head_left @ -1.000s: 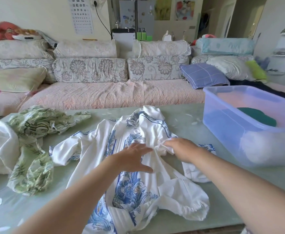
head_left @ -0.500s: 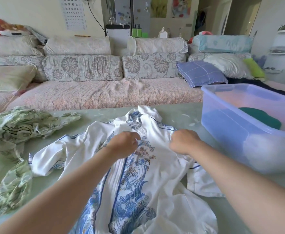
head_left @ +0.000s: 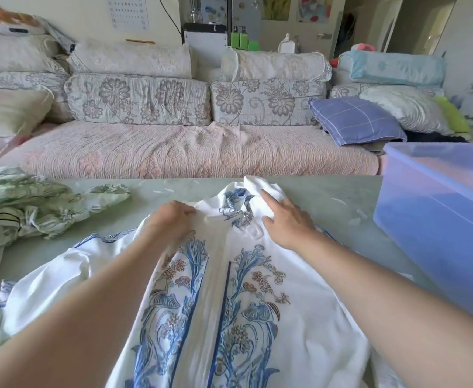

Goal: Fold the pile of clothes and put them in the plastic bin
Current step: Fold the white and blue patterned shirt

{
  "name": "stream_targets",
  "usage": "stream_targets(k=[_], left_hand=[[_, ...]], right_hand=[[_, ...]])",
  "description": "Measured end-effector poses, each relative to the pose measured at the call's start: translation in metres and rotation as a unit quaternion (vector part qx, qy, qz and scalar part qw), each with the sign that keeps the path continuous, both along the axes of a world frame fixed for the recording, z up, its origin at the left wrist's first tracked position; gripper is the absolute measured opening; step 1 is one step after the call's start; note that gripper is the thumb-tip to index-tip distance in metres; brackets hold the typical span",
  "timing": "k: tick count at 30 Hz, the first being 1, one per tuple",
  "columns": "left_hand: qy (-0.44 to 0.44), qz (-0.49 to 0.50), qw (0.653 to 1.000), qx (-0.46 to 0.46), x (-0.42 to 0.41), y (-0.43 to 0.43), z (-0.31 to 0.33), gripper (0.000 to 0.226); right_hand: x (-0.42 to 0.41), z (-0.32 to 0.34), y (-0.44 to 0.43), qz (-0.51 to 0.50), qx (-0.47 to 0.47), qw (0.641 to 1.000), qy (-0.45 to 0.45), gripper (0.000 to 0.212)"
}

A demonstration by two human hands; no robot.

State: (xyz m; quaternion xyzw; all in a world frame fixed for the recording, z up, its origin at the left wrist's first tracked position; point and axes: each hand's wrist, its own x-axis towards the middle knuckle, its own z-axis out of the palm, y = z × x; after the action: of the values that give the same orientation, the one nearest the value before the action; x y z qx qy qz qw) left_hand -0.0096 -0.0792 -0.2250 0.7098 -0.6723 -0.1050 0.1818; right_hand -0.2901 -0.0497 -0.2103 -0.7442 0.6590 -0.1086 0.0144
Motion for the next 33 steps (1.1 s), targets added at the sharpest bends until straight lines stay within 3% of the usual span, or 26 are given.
stream_targets(k=[6, 9, 12, 17, 19, 21, 23, 25, 29, 31, 33], left_hand=[[-0.080, -0.018, 0.997, -0.008, -0.009, -0.023, 0.005, 0.034], [-0.134, 0.105, 0.985, -0.035, -0.003, -0.020, 0.011, 0.030], [-0.150, 0.201, 0.968, -0.022, 0.024, -0.013, 0.006, 0.021], [-0.158, 0.142, 0.973, -0.089, 0.054, -0.011, -0.001, 0.033], [-0.135, 0.089, 0.982, -0.099, 0.052, -0.012, -0.001, 0.049], [-0.081, 0.022, 0.992, -0.091, 0.049, -0.012, -0.002, 0.048], [-0.067, -0.044, 0.993, -0.081, 0.051, -0.012, -0.006, 0.038], [-0.065, -0.086, 0.992, -0.062, 0.056, -0.013, -0.010, 0.038], [-0.005, -0.139, 0.990, -0.018, 0.058, -0.011, -0.005, 0.039], [0.009, -0.145, 0.989, 0.001, 0.059, -0.011, -0.003, 0.041], [0.014, -0.143, 0.990, -0.004, 0.058, -0.013, -0.004, 0.031]], right_hand=[[0.010, -0.010, -0.036, 0.018, 0.043, 0.999, 0.015, 0.049], [0.019, -0.009, -0.049, 0.033, -0.017, 0.996, 0.077, 0.039], [0.035, -0.003, -0.062, 0.070, -0.100, 0.989, 0.088, 0.042], [0.078, 0.004, -0.083, 0.029, -0.080, 0.980, 0.180, 0.031], [0.093, 0.006, -0.089, 0.025, -0.142, 0.984, 0.101, 0.029], [0.112, 0.008, -0.095, 0.067, -0.176, 0.982, -0.030, 0.032], [0.135, 0.018, -0.099, 0.100, -0.114, 0.978, -0.147, 0.034], [0.156, 0.025, -0.104, 0.119, -0.036, 0.977, -0.176, 0.028], [0.185, 0.038, -0.114, 0.079, 0.156, 0.984, 0.028, 0.038], [0.196, 0.038, -0.120, 0.058, 0.244, 0.967, 0.041, 0.054], [0.206, 0.037, -0.123, 0.058, 0.307, 0.948, 0.069, 0.056]])
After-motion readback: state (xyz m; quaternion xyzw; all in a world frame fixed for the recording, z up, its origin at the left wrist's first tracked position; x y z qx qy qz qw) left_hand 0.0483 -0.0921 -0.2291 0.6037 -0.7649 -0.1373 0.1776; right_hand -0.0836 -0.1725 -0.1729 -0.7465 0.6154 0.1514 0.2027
